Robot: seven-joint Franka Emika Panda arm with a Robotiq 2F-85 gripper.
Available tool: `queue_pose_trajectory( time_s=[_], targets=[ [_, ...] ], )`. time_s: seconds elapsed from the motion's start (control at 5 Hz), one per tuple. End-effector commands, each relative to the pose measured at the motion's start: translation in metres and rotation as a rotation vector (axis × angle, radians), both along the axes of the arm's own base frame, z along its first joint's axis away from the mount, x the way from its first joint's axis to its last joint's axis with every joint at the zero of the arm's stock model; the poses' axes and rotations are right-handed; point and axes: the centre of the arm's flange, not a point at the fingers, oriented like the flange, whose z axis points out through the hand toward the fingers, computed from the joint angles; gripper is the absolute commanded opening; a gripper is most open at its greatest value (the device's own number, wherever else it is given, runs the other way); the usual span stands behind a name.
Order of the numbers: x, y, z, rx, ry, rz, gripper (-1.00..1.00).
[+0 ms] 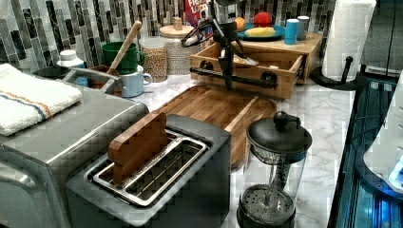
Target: Close the drawer.
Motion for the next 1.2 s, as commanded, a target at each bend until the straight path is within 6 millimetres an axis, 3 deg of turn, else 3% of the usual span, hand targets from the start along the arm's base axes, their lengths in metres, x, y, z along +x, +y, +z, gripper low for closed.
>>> queue_pose_trajectory(
  time_s=[0.2, 0.4, 0.6, 0.8, 1.0, 1.2],
  targets=[
    [-0.002, -0.199, 0.055, -0.064, -0.151, -0.126, -1.00],
    [-0.008, -0.237, 0.057, -0.066, -0.189, -0.146, -1.00],
    [-0.013, -0.261, 0.052, -0.086, -0.233, -0.157, -1.00],
    [-0.015, -0.288, 0.059, -0.130, -0.257, -0.155, -1.00],
    [-0.010, -0.306, 0.063, -0.186, -0.275, -0.115, -1.00],
    [-0.015, -0.297, 0.065, -0.171, -0.254, -0.159, -1.00]
  ],
)
